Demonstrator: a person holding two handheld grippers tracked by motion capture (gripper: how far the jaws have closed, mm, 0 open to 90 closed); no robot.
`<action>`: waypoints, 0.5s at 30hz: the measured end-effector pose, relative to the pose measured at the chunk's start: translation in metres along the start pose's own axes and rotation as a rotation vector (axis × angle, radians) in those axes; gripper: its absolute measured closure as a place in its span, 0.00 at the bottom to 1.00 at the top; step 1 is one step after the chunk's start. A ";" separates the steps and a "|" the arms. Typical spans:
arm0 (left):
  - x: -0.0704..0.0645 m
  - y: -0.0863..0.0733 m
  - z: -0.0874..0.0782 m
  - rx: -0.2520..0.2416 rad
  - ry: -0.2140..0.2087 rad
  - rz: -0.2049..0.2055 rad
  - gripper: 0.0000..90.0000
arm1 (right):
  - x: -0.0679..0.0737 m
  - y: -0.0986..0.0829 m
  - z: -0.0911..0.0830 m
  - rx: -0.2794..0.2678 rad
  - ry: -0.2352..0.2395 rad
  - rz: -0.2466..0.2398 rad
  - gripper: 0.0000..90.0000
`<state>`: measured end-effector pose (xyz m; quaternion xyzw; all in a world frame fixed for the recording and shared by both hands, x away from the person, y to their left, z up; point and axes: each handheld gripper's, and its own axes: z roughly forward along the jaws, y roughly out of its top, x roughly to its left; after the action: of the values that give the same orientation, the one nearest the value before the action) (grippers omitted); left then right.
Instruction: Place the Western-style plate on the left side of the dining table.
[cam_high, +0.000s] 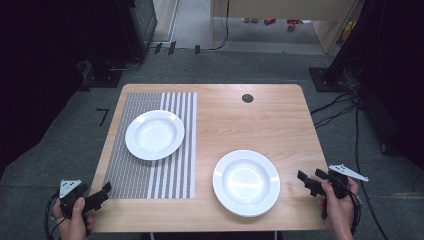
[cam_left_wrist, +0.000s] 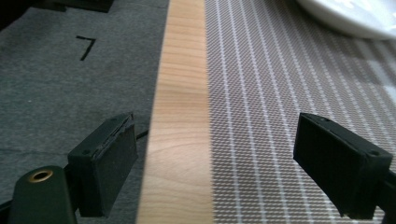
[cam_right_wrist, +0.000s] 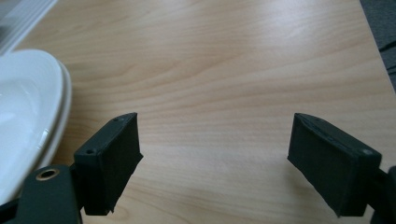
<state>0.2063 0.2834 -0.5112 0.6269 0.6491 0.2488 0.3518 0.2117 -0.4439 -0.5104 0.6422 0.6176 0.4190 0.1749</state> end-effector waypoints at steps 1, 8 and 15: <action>0.001 0.000 0.000 0.000 0.010 0.007 0.15 | -0.001 -0.002 0.000 0.004 -0.009 -0.004 0.19; 0.004 -0.006 0.004 0.021 0.035 0.039 0.15 | 0.000 -0.016 -0.001 0.039 -0.084 -0.057 0.19; 0.002 -0.009 0.006 0.040 0.040 0.059 0.15 | 0.011 -0.021 0.005 0.060 -0.174 -0.177 0.16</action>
<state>0.2048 0.2840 -0.5220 0.6476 0.6421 0.2584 0.3186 0.2007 -0.4286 -0.5250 0.6239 0.6668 0.3258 0.2448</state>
